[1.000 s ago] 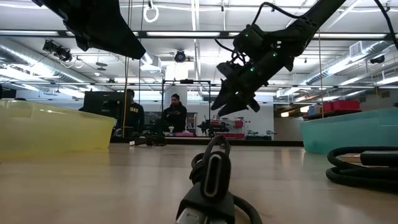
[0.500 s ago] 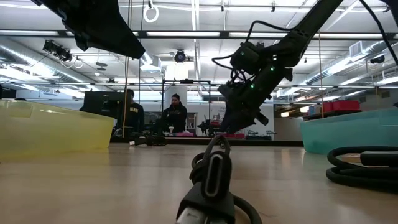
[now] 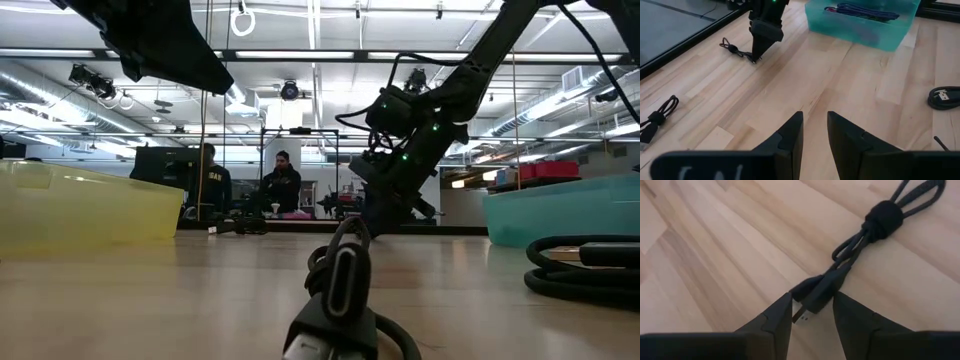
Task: Pick & Place USB Port
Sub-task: Put the black charger cable into the yellow bin
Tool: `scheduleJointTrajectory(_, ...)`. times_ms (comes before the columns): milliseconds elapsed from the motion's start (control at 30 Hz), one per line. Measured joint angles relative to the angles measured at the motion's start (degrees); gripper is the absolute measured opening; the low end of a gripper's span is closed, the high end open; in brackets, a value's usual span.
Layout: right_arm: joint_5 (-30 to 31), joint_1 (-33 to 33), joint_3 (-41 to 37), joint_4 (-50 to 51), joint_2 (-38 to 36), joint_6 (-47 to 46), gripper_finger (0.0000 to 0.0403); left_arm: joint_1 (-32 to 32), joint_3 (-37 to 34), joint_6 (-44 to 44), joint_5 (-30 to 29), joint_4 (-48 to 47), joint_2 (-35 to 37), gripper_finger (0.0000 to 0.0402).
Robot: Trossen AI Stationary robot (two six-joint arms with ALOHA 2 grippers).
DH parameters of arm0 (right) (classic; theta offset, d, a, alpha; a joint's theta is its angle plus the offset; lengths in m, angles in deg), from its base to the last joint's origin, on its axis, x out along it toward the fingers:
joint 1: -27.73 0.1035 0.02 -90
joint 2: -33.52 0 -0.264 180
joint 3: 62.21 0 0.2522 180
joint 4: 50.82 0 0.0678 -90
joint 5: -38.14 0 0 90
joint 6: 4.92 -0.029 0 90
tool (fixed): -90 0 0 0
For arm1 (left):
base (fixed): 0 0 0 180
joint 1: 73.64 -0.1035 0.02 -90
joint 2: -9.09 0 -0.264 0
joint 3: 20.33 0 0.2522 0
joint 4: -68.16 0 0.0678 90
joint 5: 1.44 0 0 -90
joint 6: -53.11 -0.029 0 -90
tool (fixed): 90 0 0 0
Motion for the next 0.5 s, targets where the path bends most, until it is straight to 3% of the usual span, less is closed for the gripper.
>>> scheduleJointTrajectory(167,1.0,0.6,0.0,0.1,0.1,0.0,0.0138,0.0,0.0,0.0,0.0,0.0,0.0,0.0092)
scheduleJointTrajectory(267,-0.4,0.5,0.0,0.8,0.1,0.0,0.0099,0.0,0.0,0.0,0.0,0.0,0.0,0.0092)
scheduleJointTrajectory(367,-2.2,0.5,0.1,1.7,0.1,0.1,0.0028,0.0,0.0,0.0,0.0,0.0,0.0,0.0092)
scheduleJointTrajectory(500,-4.3,0.5,0.1,1.7,0.1,-0.6,0.0016,0.0,0.0,0.0,0.0,0.0,0.0,0.0092)
